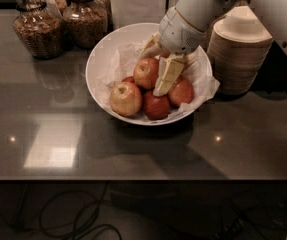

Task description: Pick apple from white bowl

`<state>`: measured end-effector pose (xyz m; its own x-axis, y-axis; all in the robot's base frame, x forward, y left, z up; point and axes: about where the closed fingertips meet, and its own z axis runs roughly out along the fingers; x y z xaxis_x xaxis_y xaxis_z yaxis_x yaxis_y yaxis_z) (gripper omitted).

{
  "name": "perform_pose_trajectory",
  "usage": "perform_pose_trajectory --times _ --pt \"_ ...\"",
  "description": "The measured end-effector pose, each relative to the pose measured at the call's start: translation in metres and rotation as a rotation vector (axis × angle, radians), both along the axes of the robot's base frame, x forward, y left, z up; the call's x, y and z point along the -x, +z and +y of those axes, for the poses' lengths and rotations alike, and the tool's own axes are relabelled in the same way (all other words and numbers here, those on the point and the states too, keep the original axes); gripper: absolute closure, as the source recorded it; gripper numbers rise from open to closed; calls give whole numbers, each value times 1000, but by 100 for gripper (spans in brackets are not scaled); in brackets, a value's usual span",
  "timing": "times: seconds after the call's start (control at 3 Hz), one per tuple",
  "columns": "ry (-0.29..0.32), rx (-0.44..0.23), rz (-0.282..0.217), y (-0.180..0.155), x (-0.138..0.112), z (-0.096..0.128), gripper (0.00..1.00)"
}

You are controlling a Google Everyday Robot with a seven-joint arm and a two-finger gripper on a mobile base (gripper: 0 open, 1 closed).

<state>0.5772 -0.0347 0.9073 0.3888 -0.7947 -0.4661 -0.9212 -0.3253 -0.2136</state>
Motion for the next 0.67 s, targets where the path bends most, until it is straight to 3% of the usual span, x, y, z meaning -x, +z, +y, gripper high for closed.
perform_pose_trajectory --times 0.33,0.67 --pt "0 0 0 0 0 0 93" --pt "0 0 0 0 0 0 100"
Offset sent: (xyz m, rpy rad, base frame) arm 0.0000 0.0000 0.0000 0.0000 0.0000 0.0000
